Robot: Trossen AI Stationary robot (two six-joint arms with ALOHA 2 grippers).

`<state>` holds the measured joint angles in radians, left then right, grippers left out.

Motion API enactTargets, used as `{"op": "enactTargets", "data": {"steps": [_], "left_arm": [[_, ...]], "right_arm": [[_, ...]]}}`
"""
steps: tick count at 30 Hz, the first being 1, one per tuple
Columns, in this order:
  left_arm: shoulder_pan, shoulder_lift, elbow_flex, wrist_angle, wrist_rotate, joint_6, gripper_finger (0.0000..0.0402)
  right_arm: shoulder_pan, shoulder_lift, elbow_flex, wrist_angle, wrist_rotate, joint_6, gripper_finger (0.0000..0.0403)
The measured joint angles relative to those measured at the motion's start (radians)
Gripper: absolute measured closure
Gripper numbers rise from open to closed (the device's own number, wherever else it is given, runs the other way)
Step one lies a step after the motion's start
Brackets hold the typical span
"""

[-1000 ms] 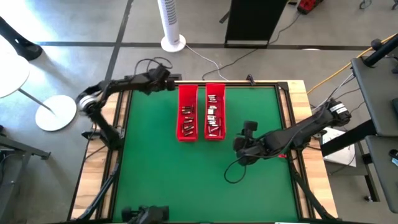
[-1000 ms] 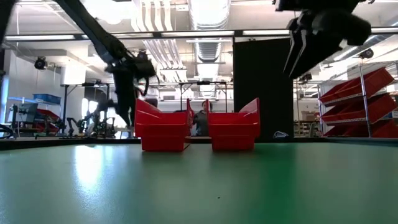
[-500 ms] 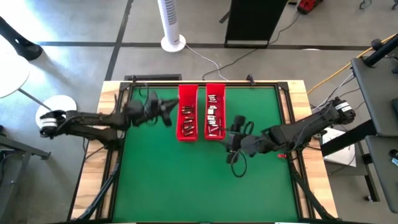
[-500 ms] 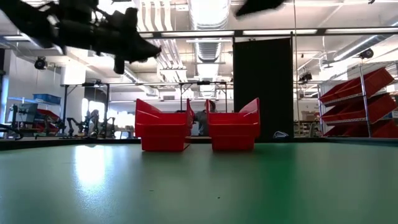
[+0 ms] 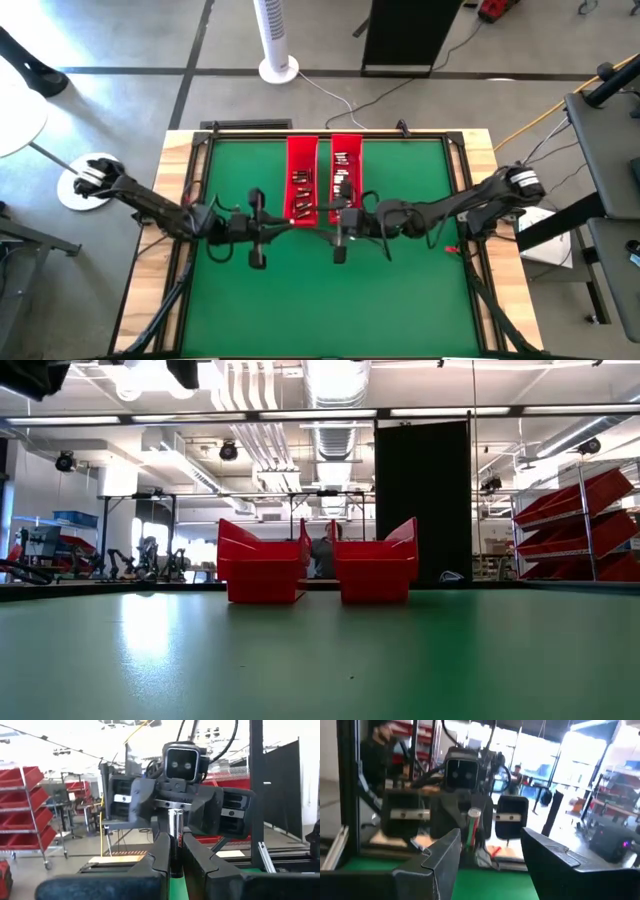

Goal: Sort batteries
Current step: Put the silver battery into the right red bin

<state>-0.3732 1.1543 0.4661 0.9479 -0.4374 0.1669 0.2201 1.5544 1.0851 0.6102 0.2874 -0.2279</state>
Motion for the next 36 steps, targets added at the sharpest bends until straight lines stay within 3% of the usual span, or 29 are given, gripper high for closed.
{"op": "enactTargets", "data": {"steps": [8, 14, 19, 24, 27, 32, 36], "left_arm": [[-0.007, 0.066, 0.079, -0.035, 0.002, 0.055, 0.0393], [-0.008, 0.076, 0.089, -0.038, 0.01, 0.06, 0.0393], [-0.008, 0.072, 0.085, -0.031, 0.01, 0.061, 0.0393], [-0.008, 0.075, 0.084, -0.04, 0.004, 0.062, 0.0391], [-0.008, 0.08, 0.082, -0.054, -0.006, 0.088, 0.0376], [-0.01, 0.055, 0.08, -0.118, -0.08, 0.125, 0.0331], [-0.01, -0.016, 0.082, -0.277, -0.131, 0.138, 0.029]], "right_arm": [[0.002, 0.102, 0.087, 0.053, -0.059, 0.003, 0.0202], [0.002, 0.111, 0.097, 0.053, -0.06, 0.008, 0.0218], [0.002, 0.111, 0.097, 0.052, -0.06, 0.009, 0.0271], [0.002, 0.111, 0.098, 0.049, -0.061, 0.008, 0.035], [0.002, 0.108, 0.098, 0.021, -0.06, 0.009, 0.0377], [-0.001, 0.102, 0.118, -0.078, -0.05, 0.025, 0.0377], [-0.008, 0.104, 0.185, -0.242, -0.042, 0.036, 0.0378]]}}
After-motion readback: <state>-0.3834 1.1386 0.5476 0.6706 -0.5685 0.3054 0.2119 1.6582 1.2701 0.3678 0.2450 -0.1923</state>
